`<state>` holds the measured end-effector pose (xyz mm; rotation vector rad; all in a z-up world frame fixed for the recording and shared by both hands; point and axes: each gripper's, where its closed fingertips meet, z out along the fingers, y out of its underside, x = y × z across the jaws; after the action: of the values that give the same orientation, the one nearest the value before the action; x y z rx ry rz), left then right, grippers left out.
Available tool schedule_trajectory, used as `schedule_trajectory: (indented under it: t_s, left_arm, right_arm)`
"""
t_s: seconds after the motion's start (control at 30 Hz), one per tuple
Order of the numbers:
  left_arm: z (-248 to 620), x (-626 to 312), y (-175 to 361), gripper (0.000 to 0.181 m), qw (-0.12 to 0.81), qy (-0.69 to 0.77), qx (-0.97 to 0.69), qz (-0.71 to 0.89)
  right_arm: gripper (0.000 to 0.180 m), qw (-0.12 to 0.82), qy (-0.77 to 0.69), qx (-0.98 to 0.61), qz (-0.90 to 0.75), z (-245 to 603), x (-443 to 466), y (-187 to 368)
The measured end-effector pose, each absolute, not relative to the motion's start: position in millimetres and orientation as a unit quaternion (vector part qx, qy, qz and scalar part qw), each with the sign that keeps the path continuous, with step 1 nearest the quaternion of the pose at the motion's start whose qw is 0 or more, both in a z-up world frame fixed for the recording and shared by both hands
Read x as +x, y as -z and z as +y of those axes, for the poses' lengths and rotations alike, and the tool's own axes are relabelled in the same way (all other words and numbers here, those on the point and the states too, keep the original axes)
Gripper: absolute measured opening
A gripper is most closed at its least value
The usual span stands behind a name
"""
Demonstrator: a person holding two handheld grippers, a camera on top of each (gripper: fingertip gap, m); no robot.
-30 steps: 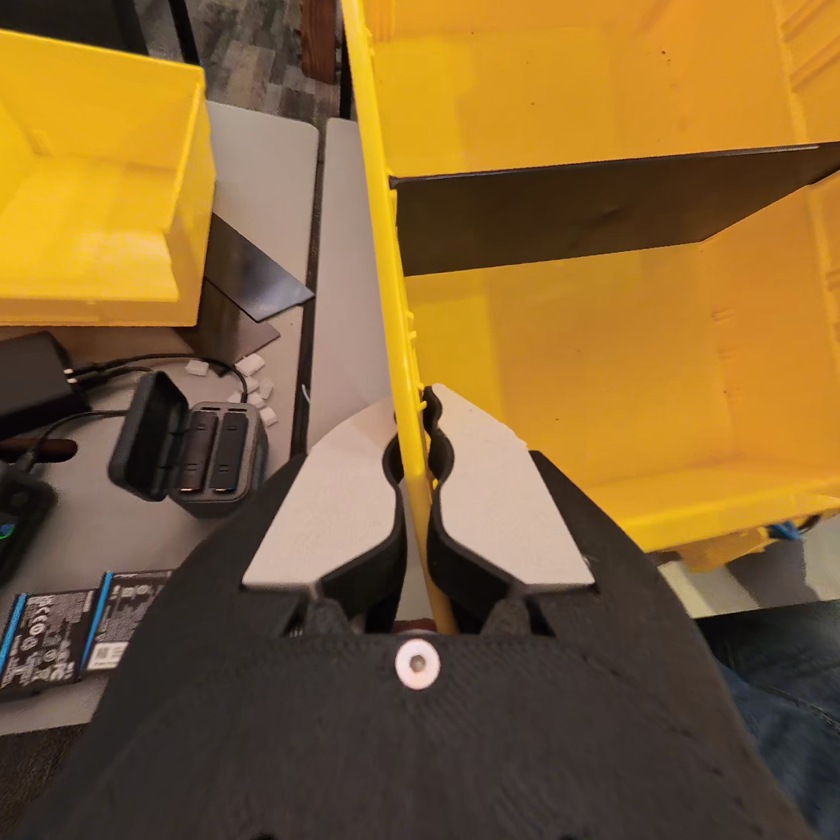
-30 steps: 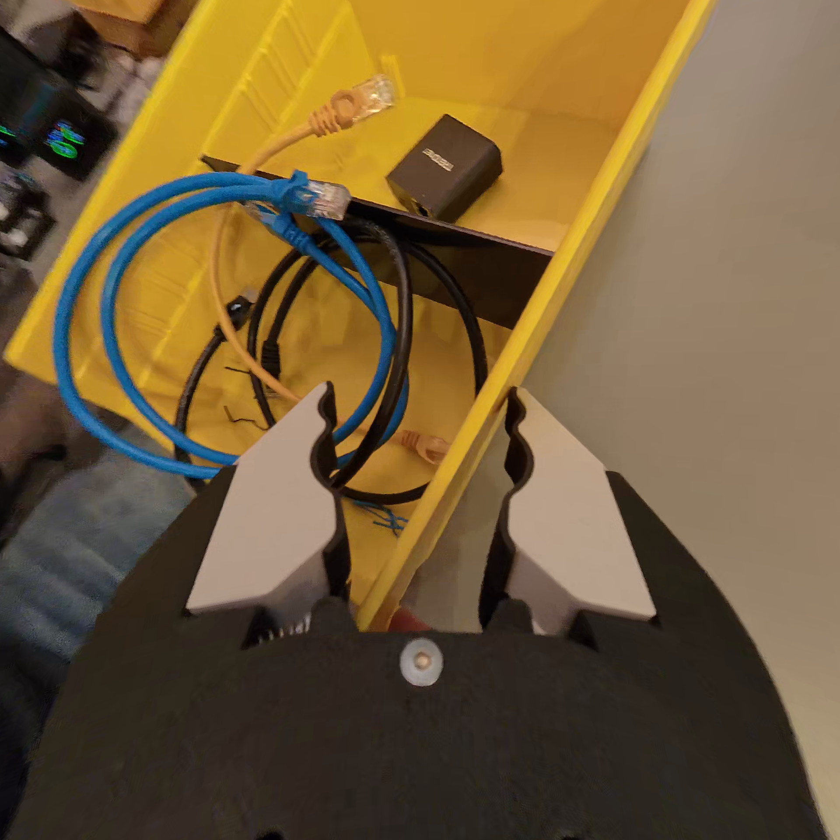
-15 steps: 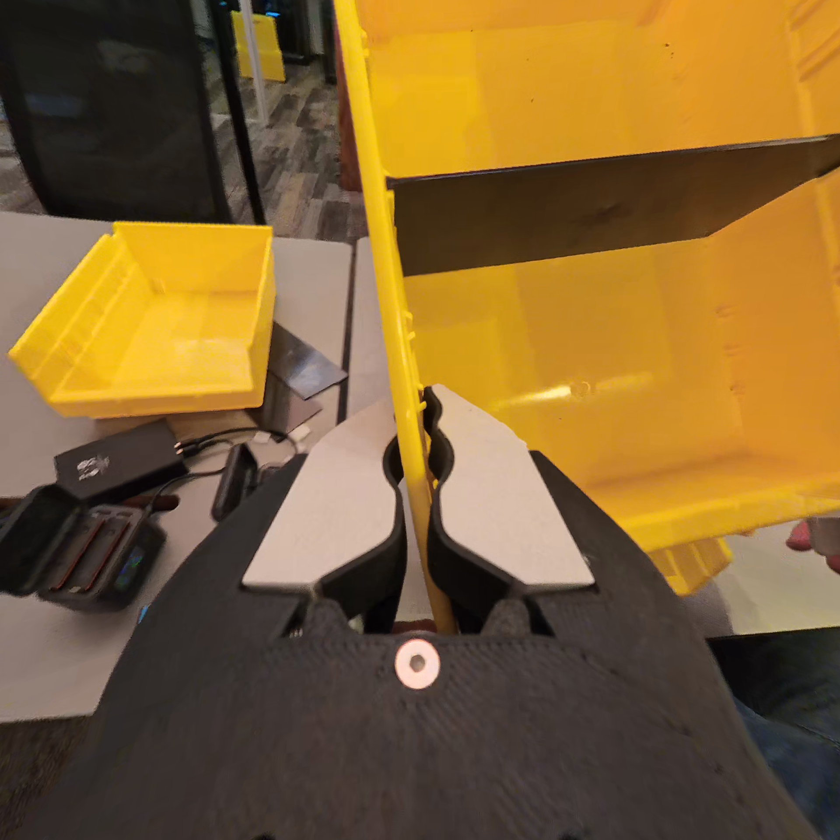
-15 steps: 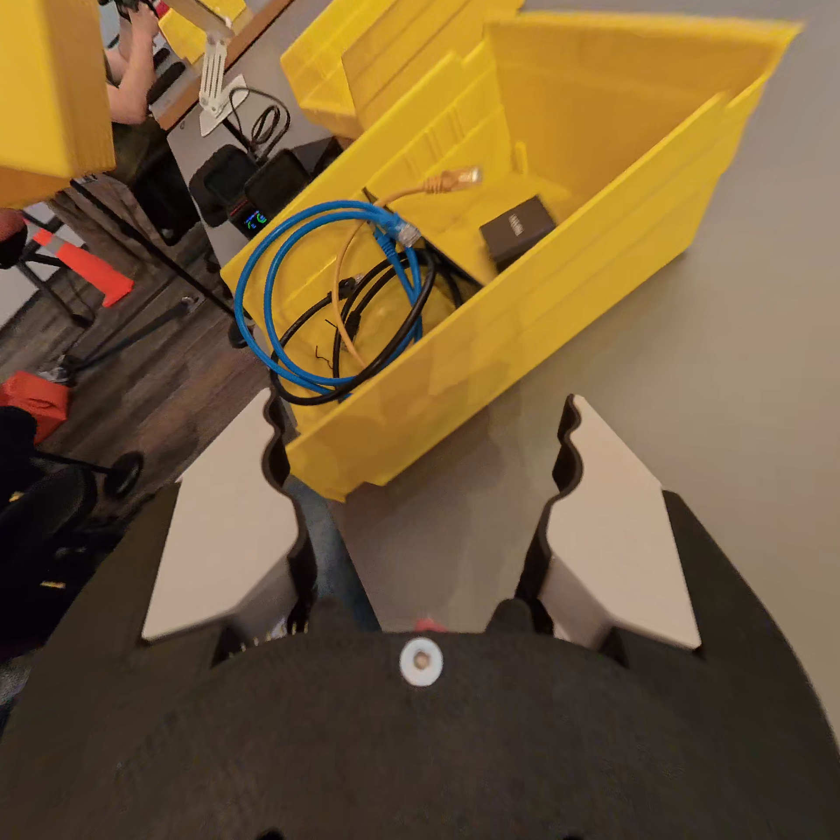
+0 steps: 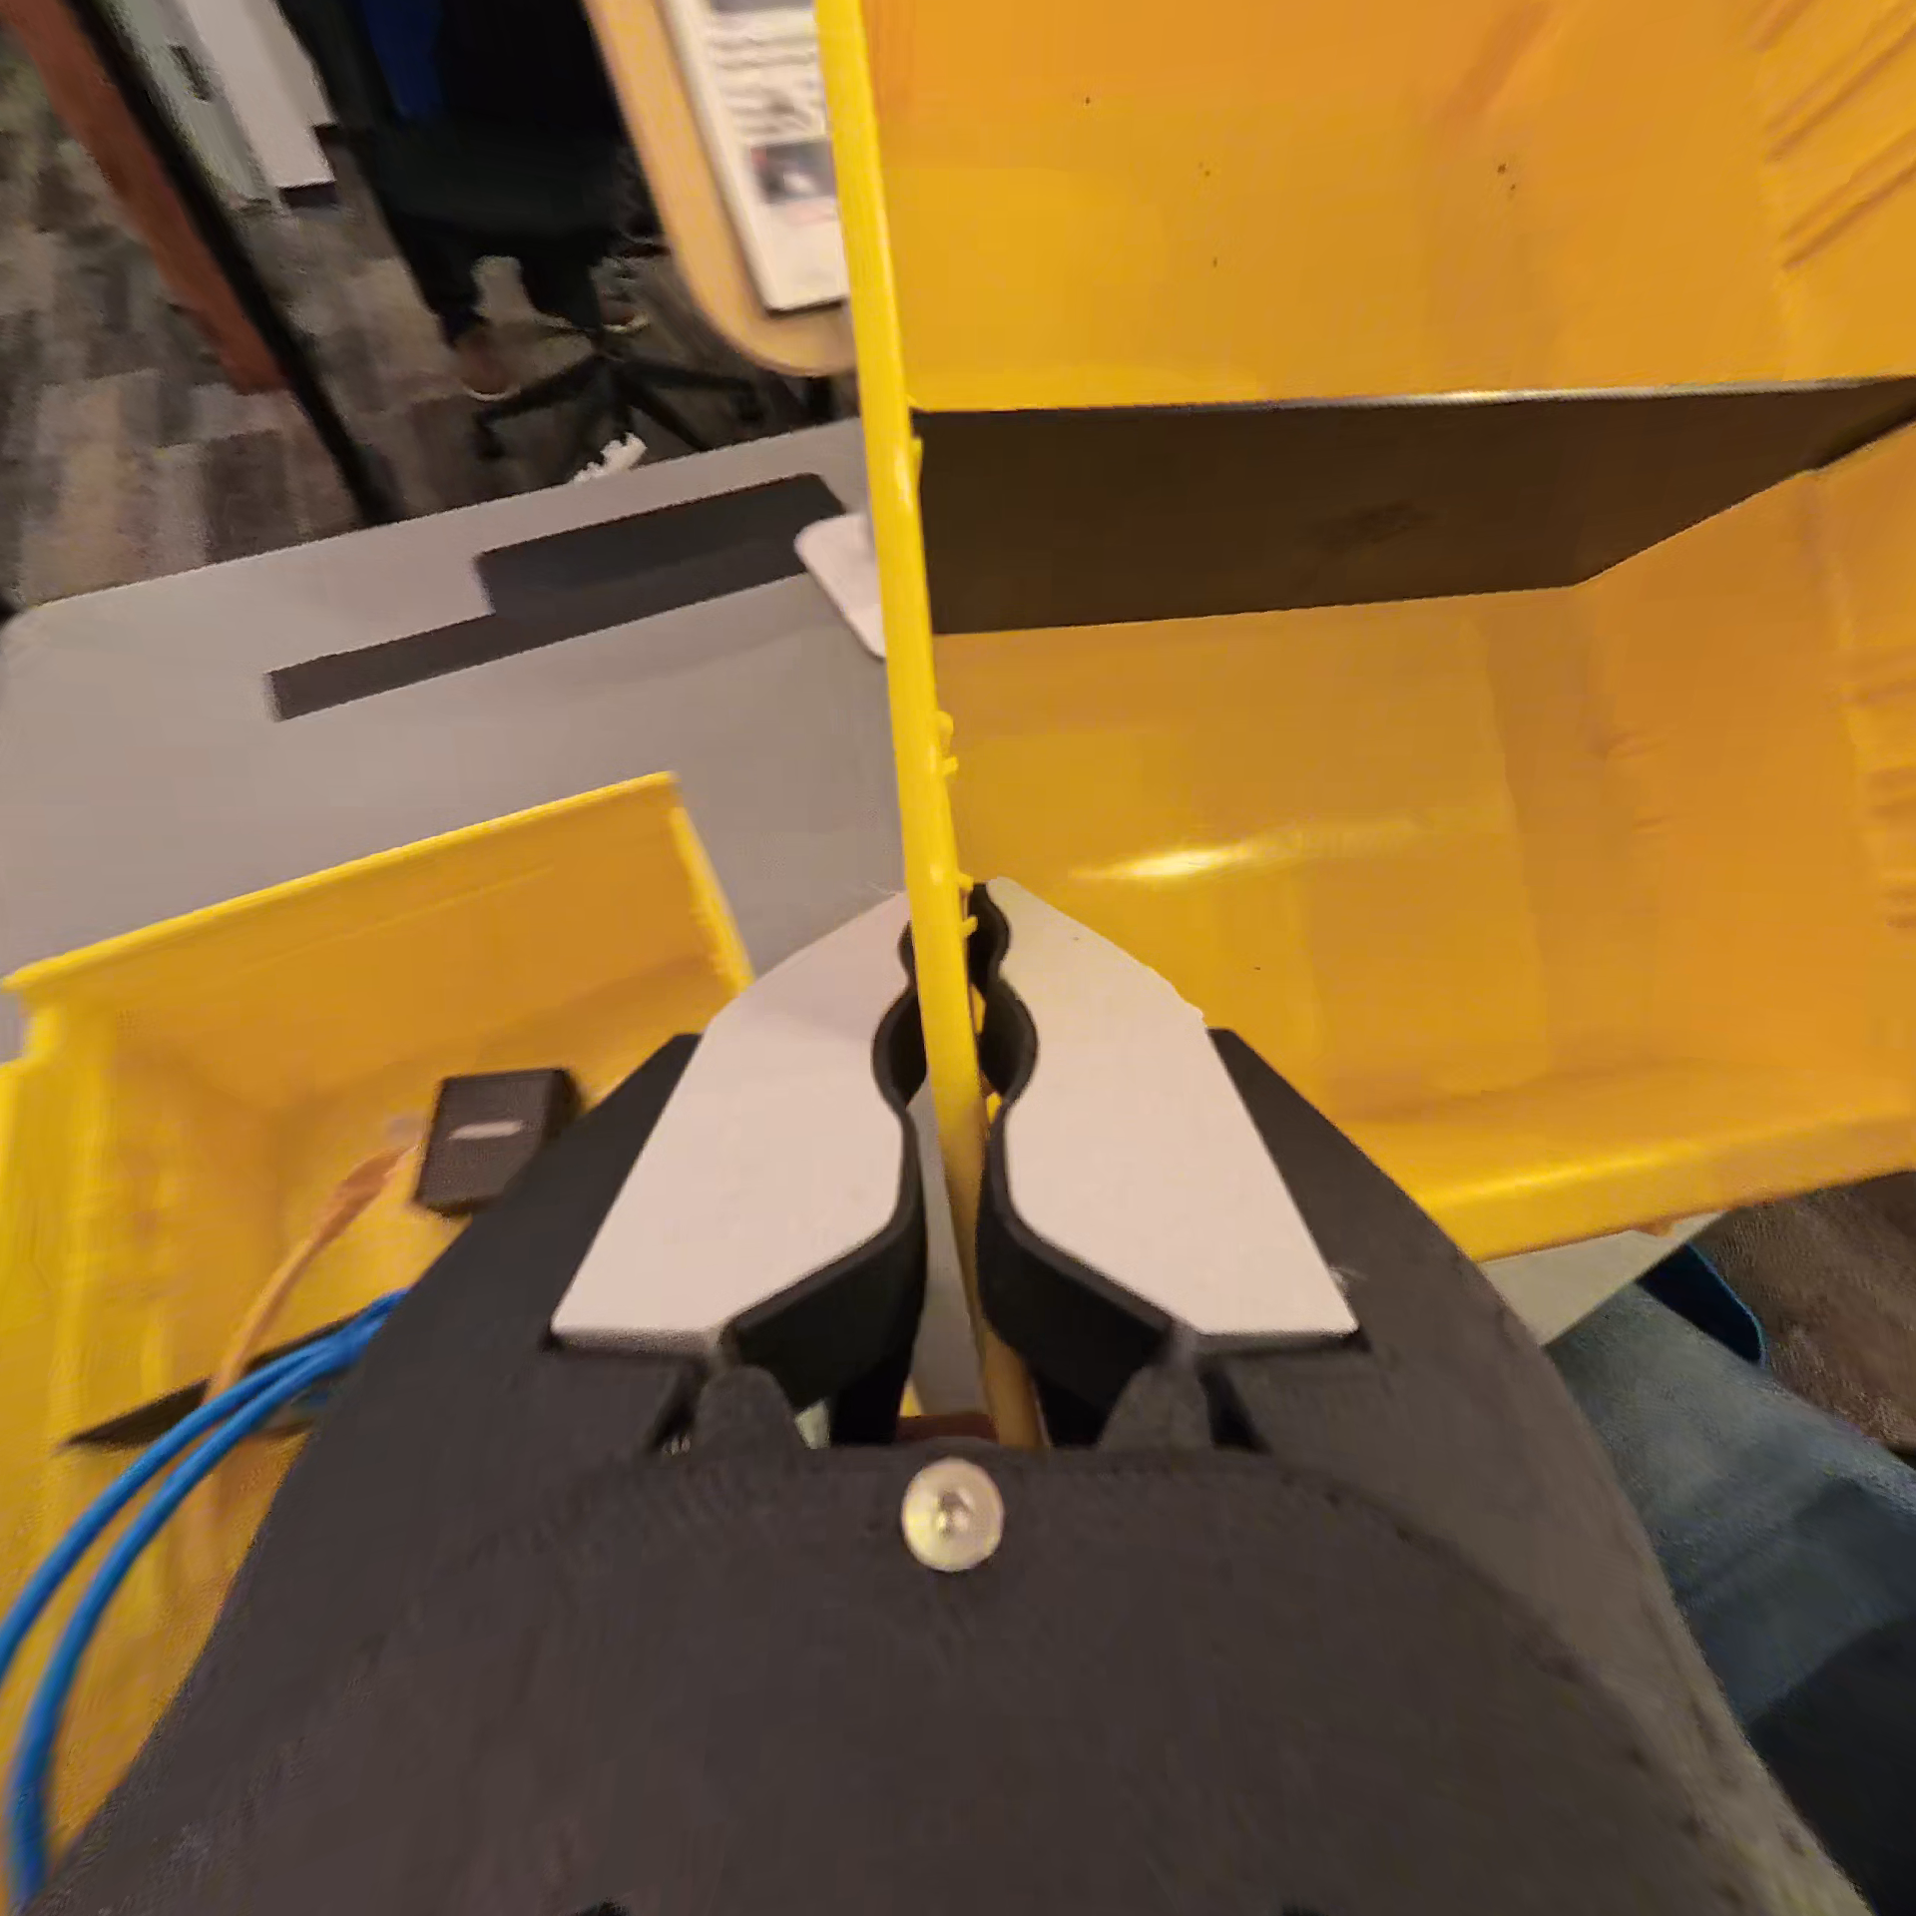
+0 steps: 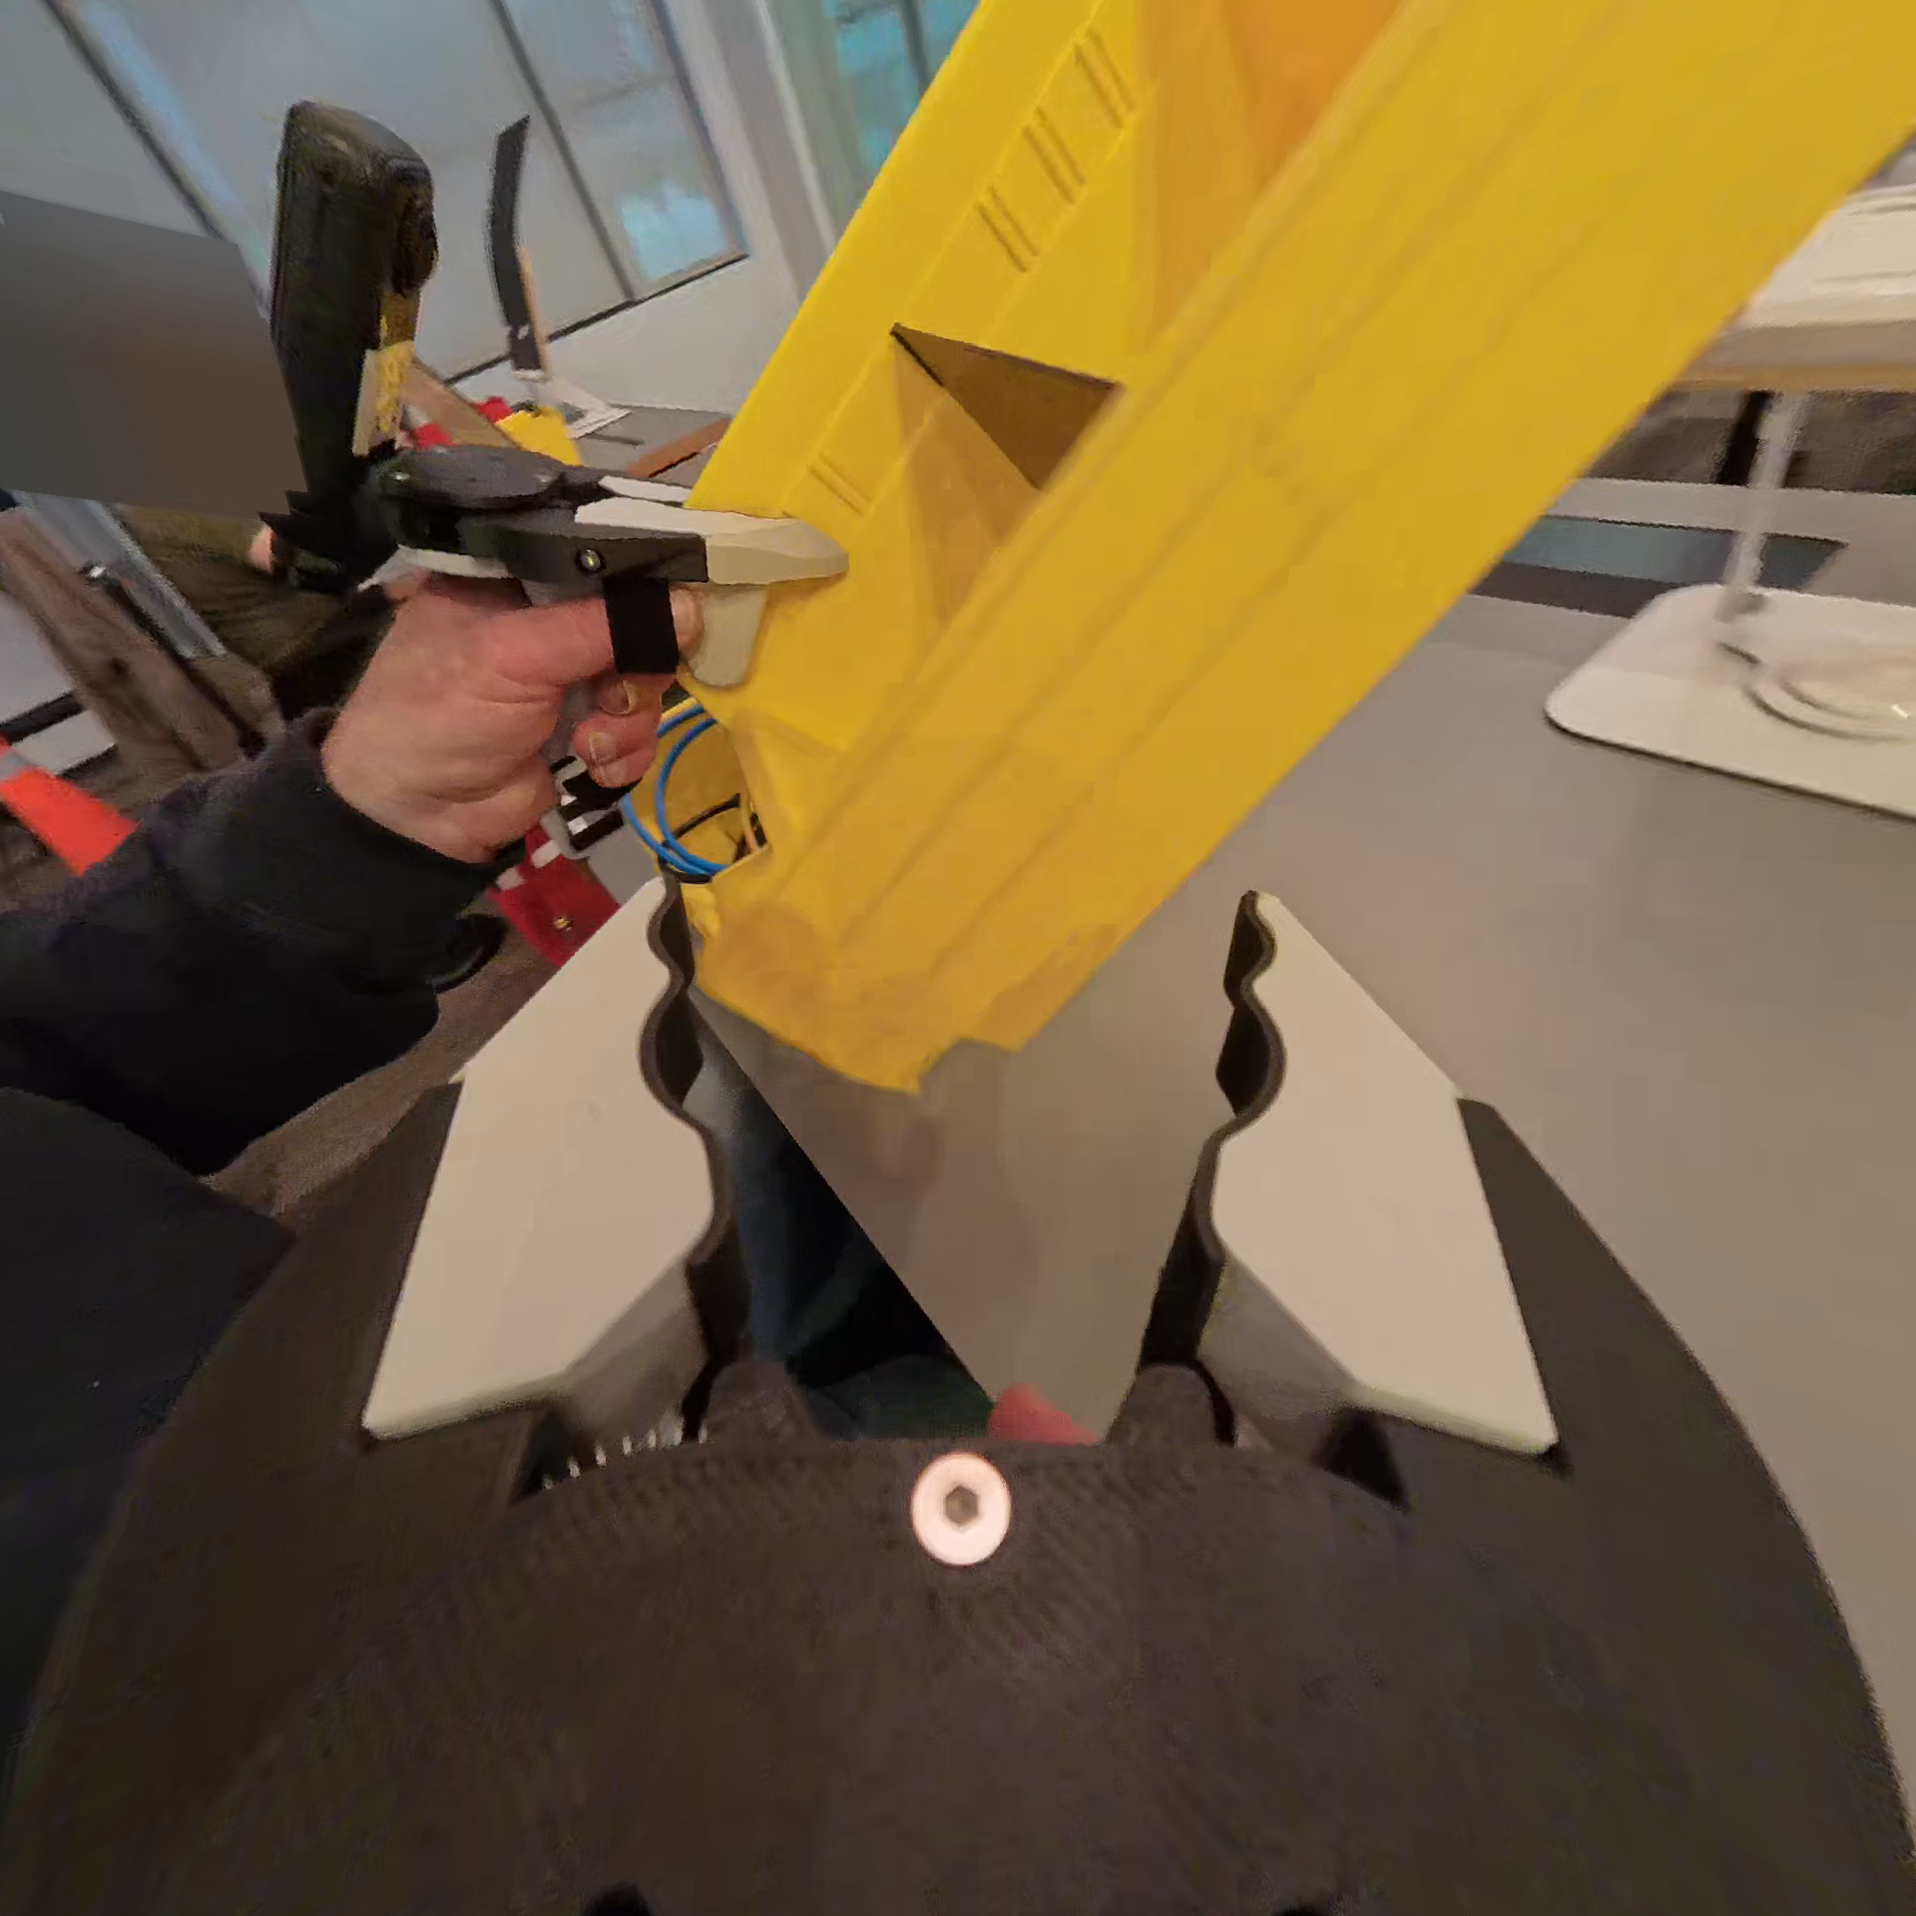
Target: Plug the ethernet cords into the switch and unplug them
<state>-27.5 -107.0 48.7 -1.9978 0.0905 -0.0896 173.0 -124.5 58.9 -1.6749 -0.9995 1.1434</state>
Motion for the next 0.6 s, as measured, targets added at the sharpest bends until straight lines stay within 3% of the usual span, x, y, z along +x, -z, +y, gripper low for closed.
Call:
schedule_trajectory:
  t_s: [0.03, 0.33, 0.6]
  left_arm:
    - [-99.3, -9.9, -42.8, 0.005, 0.533, 0.038, -0.844, 0.056]
    - [-62.5, 113.0, 26.9, 0.012, 0.470, 0.117, -0.870, 0.098]
    - [-56.8, 189.7, 79.5, 0.036, 0.388, 0.217, -0.889, 0.107]
  right_arm:
    - [0.103, 0.426, -0.456, -0.681, -0.383, -122.4, 182.1, -54.6]
    - [0.097, 0.392, -0.347, -0.790, -0.319, -86.0, 260.6, 24.1]
    - [0.085, 0.313, -0.295, -0.856, -0.286, -56.1, 325.1, 80.0]
